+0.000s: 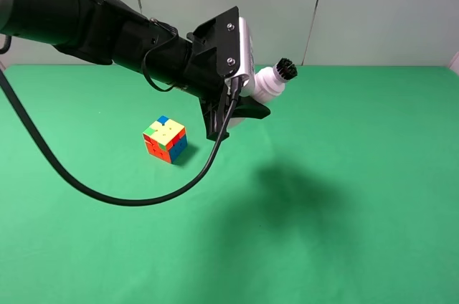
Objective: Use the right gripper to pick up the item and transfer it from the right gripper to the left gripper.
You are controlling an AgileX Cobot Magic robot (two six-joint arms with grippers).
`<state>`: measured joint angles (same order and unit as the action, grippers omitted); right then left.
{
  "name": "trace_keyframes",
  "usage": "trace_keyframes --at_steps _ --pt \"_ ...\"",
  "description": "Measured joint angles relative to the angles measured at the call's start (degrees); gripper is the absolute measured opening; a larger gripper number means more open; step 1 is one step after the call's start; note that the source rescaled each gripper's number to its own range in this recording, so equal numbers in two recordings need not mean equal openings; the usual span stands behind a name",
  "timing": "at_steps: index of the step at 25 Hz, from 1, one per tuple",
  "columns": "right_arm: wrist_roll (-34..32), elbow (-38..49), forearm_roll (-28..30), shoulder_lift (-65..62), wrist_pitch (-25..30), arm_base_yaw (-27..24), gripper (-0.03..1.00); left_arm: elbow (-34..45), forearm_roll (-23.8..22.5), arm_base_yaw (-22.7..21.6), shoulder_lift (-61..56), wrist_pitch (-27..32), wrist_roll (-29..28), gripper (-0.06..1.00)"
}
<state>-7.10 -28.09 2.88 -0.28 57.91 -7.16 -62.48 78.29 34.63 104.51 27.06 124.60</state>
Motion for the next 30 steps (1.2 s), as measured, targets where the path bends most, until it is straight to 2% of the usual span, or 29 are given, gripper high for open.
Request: trace_keyframes --at_steps 8,12,17,26,30 --pt "0.0 0.0 0.0 0.0 0.0 0.0 1.0 0.0 0.0 -0.1 -1.2 -0.3 -0.7 0.0" --pt "0.0 0.0 0.0 0.0 0.0 0.0 1.0 0.0 -1.0 -0.1 -3.6 -3.9 -5.9 0.0" --pt "0.0 0.0 0.0 0.0 0.1 0.0 1.0 0.0 -7.9 -0.3 -7.4 -6.8 -20.8 0.0" --pt "0.0 0.0 0.0 0.0 0.1 0.0 1.0 1.5 -28.7 -1.4 -10.9 -8.9 -56.2 0.0" --pt "0.1 0.0 0.0 0.0 0.1 0.0 1.0 3.8 -35.4 -1.5 -12.6 -8.8 -67.5 0.0"
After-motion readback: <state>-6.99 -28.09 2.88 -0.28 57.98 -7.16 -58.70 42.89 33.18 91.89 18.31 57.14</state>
